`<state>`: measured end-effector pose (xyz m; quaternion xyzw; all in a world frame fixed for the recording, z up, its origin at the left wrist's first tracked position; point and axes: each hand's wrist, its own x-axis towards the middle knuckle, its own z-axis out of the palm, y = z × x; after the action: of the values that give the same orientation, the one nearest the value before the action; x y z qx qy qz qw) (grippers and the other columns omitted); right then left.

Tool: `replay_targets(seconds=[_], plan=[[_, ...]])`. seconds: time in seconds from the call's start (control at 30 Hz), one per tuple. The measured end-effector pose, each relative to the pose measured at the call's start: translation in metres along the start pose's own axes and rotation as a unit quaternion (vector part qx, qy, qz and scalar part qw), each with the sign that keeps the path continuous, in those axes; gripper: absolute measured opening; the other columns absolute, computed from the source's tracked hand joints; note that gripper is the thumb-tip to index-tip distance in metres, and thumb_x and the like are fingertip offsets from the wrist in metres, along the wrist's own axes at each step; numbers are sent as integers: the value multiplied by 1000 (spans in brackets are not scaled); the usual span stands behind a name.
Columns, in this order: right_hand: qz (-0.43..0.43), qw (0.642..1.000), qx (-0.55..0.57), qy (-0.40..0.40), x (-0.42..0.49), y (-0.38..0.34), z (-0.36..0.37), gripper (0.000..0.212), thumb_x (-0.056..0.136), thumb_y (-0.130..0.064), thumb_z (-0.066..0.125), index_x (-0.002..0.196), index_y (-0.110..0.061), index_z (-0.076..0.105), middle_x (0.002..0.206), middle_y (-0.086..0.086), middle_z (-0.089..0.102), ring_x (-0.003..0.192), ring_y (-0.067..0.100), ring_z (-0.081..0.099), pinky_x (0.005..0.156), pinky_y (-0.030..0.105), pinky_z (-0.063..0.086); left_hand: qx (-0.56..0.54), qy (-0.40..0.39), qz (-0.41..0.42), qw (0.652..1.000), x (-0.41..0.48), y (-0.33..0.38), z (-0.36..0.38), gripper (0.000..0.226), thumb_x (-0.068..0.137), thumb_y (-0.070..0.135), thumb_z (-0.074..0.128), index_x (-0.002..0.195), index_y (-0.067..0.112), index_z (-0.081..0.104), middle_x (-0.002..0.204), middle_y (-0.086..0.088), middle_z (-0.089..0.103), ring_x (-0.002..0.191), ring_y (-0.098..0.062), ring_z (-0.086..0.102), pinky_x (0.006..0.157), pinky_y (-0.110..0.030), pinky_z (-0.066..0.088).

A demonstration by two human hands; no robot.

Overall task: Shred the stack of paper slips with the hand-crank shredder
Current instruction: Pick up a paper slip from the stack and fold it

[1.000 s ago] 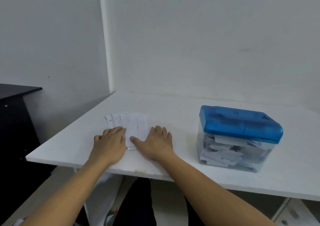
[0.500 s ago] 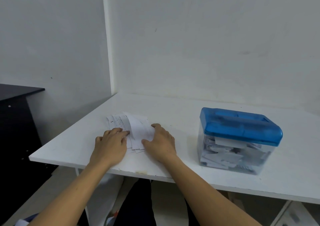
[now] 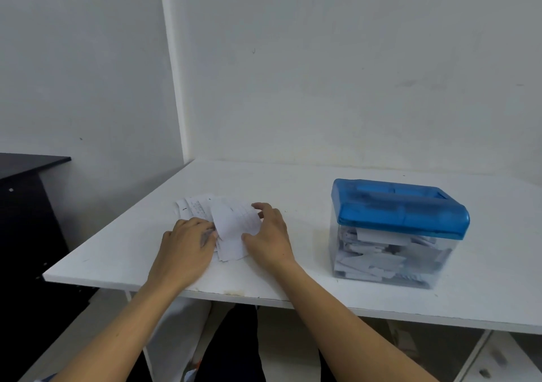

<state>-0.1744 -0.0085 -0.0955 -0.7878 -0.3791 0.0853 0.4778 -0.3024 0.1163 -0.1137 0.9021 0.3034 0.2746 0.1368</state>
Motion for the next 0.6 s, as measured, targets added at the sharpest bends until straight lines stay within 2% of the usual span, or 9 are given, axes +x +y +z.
replay_targets(seconds=[0.07,0.13,0.17,0.2,0.27,0.37,0.4,0.5,0.6], plan=[[8,999,39,17,0,-1,-3,58,87,-7,64,139,-26,45,135,-1,48,123,16,48,89,21,41,-50,6,-14,999,1,-1,-1,21,102,31,53,115,30,70,120,8,69,109,-15,58,93,-38,49],[25,996,76,26,1,-3,-6,53,88,-7,64,135,-24,48,132,-2,50,121,17,50,89,24,47,-150,12,-55,987,5,2,-5,17,102,28,55,107,30,71,109,6,71,91,-8,61,71,-23,58],[32,995,88,30,1,-4,-7,50,88,-7,64,134,-23,50,131,-3,52,120,17,51,91,25,49,-189,15,-84,978,7,5,-7,17,102,25,56,107,28,72,107,5,69,87,-7,60,60,-12,52],[38,994,97,35,2,-4,-9,47,89,-8,64,132,-22,51,130,-3,53,119,16,53,91,25,50,-216,18,-109,970,11,9,-8,16,102,24,57,106,26,72,107,5,68,87,-7,59,56,-9,47],[46,991,117,46,3,-3,-10,37,91,-9,62,125,-20,53,125,-4,56,114,15,56,83,19,48,-246,12,-141,959,17,12,-7,13,99,25,60,105,26,72,109,6,68,95,-9,60,59,-12,41],[67,984,152,65,2,-1,-13,21,96,-15,57,116,-20,50,115,-4,56,95,10,56,64,12,41,-284,-14,-185,941,23,20,-3,17,95,35,66,109,26,71,109,7,68,95,-9,60,60,-20,41],[75,981,166,68,3,-1,-14,20,98,-16,54,117,-20,48,114,-4,55,91,8,55,63,12,41,-299,-16,-200,933,24,23,-3,22,93,39,69,110,25,71,109,6,67,96,-13,61,61,-23,42],[101,971,205,70,4,-1,-15,27,99,-16,48,126,-19,46,121,-2,56,95,12,54,78,21,45,-331,-6,-236,914,27,30,-6,34,86,43,77,112,23,68,108,3,66,98,-21,63,63,-29,45],[110,967,220,66,5,0,-15,14,98,-18,49,112,-16,49,110,2,60,86,11,55,71,23,45,-341,-1,-263,903,27,31,-9,37,81,37,84,110,21,67,109,1,64,100,-22,62,65,-31,50]])
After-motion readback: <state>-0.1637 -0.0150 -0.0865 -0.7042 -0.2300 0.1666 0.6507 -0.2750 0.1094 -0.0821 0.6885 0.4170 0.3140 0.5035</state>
